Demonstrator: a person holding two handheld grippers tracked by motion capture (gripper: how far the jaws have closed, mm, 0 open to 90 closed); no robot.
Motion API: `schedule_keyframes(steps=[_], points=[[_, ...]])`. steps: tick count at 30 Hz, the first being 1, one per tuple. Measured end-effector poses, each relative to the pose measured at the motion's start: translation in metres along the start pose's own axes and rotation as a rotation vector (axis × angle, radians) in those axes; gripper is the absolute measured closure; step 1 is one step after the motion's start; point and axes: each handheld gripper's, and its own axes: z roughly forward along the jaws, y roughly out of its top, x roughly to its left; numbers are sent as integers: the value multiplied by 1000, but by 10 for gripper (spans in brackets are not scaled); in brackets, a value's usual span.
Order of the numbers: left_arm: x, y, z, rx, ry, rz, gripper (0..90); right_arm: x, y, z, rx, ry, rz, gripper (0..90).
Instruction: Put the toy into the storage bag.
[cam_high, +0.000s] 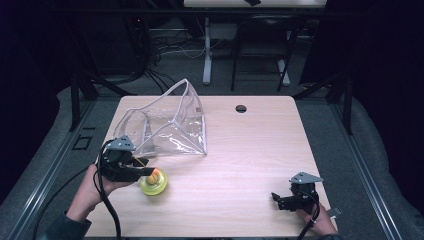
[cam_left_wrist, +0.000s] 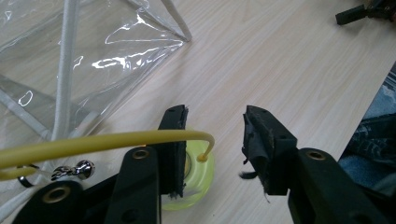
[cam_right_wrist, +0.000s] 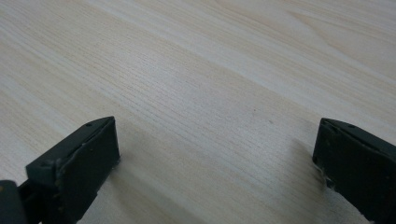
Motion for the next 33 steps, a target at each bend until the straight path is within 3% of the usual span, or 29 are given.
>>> schedule_keyframes(steps=[3, 12, 23, 33], points=[[0, 1, -1, -2, 3, -1, 717, 0, 0, 0, 1, -1, 0, 0], [2, 4, -4, 3, 6, 19, 858, 0, 0, 0, 0, 0, 1, 0], [5, 8, -8, 14, 14, 30, 873, 0, 0, 0, 1, -1, 1, 0], [9, 11, -24, 25, 21, 43, 872, 0, 0, 0, 0, -1, 1, 0]])
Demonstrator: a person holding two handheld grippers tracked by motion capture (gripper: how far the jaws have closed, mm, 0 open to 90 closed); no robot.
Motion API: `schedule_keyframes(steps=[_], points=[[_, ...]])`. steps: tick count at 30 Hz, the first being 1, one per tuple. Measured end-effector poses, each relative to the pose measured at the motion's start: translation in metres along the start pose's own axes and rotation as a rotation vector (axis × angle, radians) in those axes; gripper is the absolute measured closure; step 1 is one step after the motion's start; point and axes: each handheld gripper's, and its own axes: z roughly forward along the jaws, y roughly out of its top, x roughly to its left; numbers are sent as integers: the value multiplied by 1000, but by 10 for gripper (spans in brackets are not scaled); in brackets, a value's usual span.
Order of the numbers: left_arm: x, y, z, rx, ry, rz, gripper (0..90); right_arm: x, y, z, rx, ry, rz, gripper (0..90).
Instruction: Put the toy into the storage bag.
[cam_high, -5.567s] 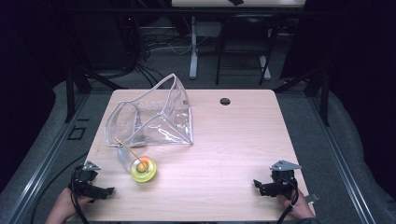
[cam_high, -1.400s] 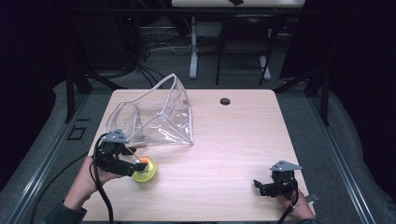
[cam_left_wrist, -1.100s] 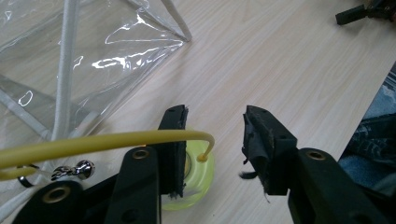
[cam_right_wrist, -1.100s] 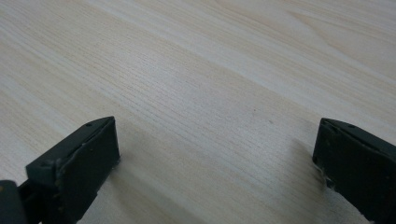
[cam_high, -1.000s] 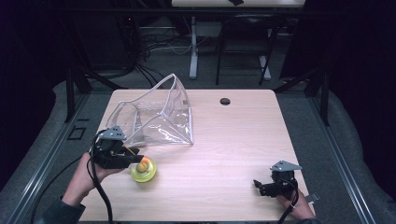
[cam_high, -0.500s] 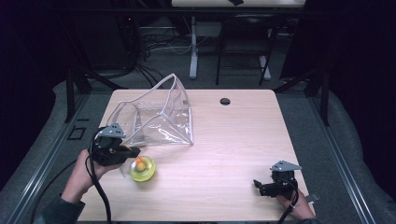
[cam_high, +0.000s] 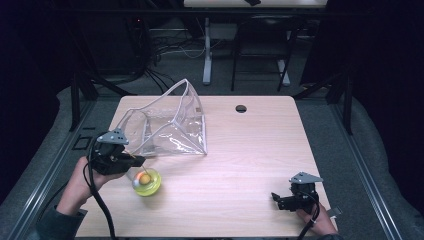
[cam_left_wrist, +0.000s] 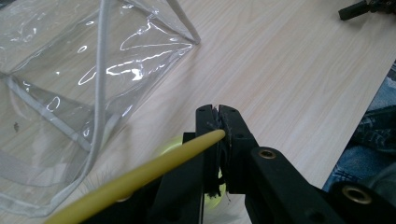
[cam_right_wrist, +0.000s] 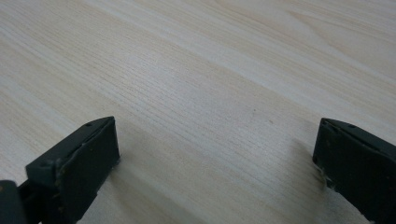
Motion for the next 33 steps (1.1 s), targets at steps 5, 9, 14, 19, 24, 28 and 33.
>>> schedule_keyframes(steps=[5, 9, 14, 19, 24, 28, 33], points=[[4, 1, -7, 11, 16, 3, 871, 0, 0, 0, 0, 0, 0, 0], [7, 0, -11, 29, 22, 5, 870, 0, 0, 0, 0, 0, 0, 0], [11, -4, -18, 38, 32, -7, 867, 0, 0, 0, 0, 0, 0, 0], [15, -10, -21, 54, 39, -23, 871, 0, 0, 0, 0, 0, 0, 0], [18, -13, -24, 57, 50, -31, 875, 0, 0, 0, 0, 0, 0, 0], [20, -14, -32, 53, 53, -35, 875, 0, 0, 0, -1, 0, 0, 0], [22, -14, -41, 52, 70, -36, 875, 0, 0, 0, -1, 0, 0, 0]])
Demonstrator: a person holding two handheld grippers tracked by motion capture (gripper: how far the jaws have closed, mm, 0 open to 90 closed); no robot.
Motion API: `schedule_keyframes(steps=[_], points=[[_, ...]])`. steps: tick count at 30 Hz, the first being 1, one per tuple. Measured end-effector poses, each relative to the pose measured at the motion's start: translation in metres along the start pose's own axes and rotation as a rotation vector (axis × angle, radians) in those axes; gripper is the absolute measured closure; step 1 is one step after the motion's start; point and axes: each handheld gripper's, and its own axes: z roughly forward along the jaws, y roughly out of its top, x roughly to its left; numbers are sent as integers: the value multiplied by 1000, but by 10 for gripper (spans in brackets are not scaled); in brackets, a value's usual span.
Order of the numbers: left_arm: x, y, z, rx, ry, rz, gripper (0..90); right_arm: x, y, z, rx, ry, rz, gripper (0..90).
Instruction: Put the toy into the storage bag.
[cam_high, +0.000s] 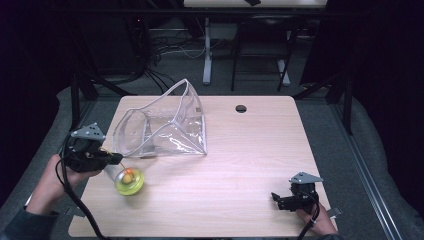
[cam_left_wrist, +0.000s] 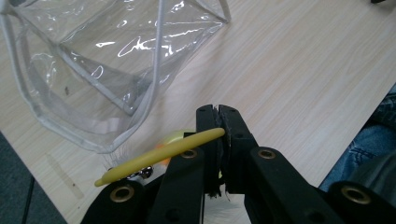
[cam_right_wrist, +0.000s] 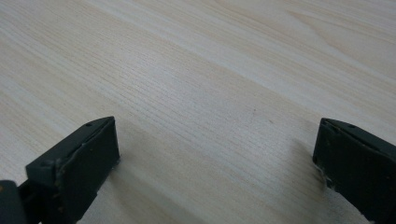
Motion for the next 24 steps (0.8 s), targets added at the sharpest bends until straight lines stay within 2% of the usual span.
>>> schedule_keyframes(steps=[4, 10, 19, 24], points=[[2, -1, -5, 9, 6, 0, 876, 0, 0, 0, 0, 0, 1, 0], [6, -3, -13, 13, 39, -1, 876, 0, 0, 0, 1, 0, 0, 0], [14, -5, -21, 20, 30, -23, 876, 0, 0, 0, 1, 0, 0, 0], [16, -4, -27, 25, 41, -23, 876, 0, 0, 0, 1, 0, 0, 0]])
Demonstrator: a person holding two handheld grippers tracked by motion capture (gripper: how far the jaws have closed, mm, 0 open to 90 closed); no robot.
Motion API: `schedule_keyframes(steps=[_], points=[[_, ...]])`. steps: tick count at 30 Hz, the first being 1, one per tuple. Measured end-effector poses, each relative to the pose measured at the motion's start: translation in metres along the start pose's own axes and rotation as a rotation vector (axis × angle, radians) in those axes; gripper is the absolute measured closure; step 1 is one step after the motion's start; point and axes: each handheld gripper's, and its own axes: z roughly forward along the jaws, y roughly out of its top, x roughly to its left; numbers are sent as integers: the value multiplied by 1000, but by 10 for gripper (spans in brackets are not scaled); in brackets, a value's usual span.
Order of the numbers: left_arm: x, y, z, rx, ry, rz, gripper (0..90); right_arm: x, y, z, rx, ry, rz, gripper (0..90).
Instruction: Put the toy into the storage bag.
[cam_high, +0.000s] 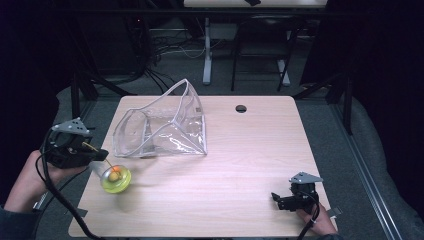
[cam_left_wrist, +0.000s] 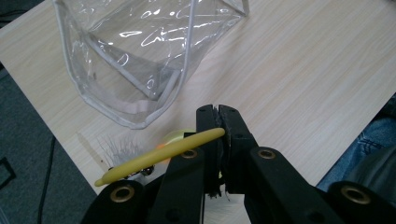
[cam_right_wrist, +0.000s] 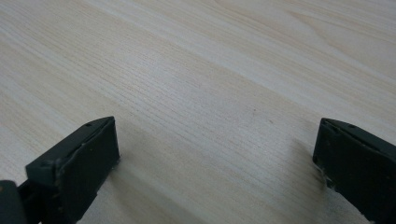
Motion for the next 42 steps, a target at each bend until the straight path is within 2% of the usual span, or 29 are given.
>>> schedule_keyframes(steps=[25, 27, 29, 36, 42], points=[[9, 12, -31, 11, 80, 1, 878, 0, 0, 0, 0, 0, -1, 0], [10, 14, -34, 6, 104, -2, 878, 0, 0, 0, 0, 0, -2, 0], [12, 15, -37, 8, 101, -3, 878, 0, 0, 0, 0, 0, -2, 0], [22, 22, -44, 13, 127, -15, 877, 0, 0, 0, 0, -1, -1, 0], [42, 28, -46, 7, 128, -55, 877, 0, 0, 0, 0, -1, -1, 0]])
